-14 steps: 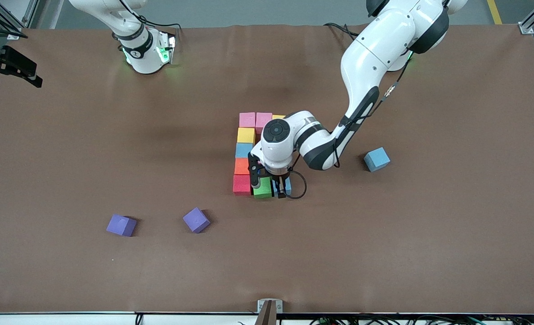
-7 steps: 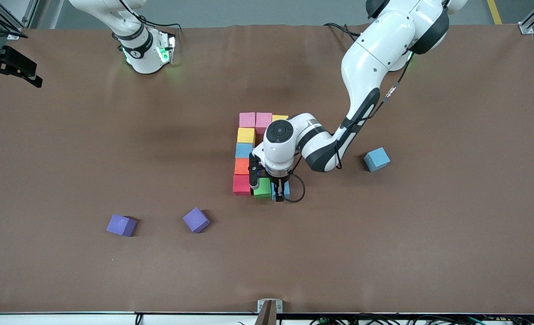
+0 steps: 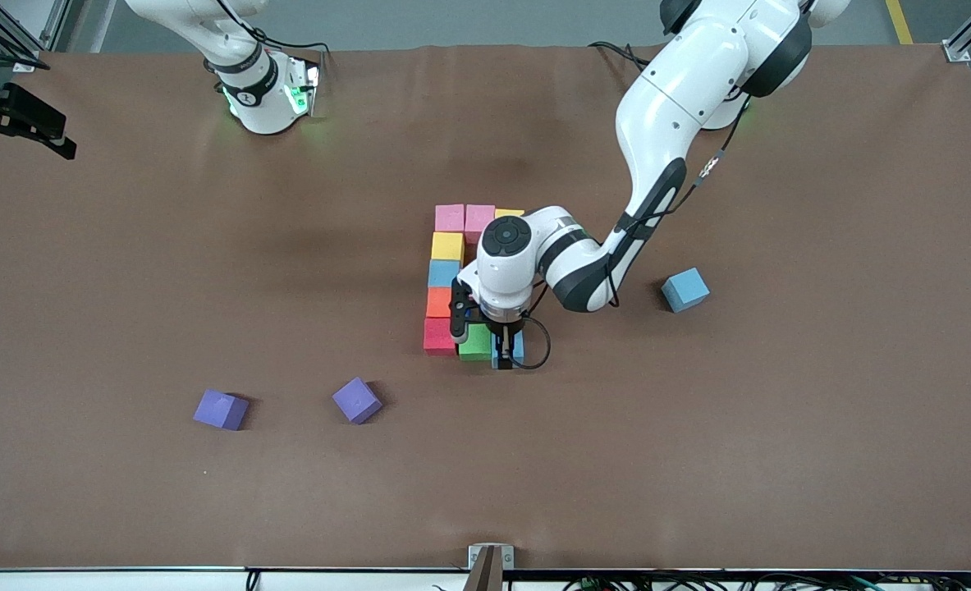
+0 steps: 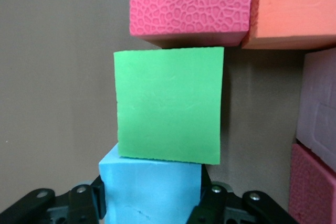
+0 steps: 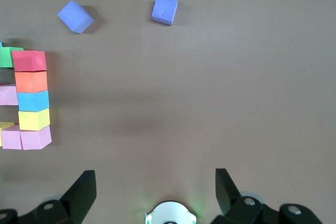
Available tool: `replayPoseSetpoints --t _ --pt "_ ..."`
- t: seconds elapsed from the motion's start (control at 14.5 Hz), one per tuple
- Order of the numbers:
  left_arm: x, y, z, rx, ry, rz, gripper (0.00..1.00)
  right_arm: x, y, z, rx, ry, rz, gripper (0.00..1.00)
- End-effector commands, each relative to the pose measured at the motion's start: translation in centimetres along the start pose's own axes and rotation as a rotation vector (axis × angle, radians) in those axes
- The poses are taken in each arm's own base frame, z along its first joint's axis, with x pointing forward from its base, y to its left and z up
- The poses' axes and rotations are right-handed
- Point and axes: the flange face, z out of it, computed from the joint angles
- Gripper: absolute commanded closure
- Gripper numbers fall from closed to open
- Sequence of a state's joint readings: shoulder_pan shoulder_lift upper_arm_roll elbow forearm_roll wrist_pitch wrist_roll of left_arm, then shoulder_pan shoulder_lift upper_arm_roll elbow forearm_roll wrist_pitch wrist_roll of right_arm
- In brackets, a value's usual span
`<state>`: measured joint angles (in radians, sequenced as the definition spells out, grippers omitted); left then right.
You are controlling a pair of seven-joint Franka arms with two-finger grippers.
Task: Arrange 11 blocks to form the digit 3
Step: 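Lower the cyan cube beside the green cube with the left gripper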
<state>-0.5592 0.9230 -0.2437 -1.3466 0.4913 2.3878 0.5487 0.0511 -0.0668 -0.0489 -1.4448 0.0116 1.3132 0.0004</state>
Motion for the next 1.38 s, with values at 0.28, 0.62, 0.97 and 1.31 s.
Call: replayPoseSetpoints --t 0.28,0.62,0.97,1.31 --pt "0.3 0.6 3.3 0.003 0.018 0.026 0.77 -0.8 0.3 0.0 -0.011 0.005 0.013 0.0" --pt "0.9 1.3 3.3 -0.005 0.01 0.037 0.77 -0.8 0.8 0.0 -0.011 0.008 0.013 0.0" --pt "1.1 1.6 3.1 -0.004 0.004 0.048 0.76 -0.8 1.1 0.0 -0.01 0.008 0.012 0.0" --pt "1.4 2.1 3.2 -0.009 0.003 0.054 0.76 -0.8 1.1 -0.1 -0.009 0.01 0.012 0.0"
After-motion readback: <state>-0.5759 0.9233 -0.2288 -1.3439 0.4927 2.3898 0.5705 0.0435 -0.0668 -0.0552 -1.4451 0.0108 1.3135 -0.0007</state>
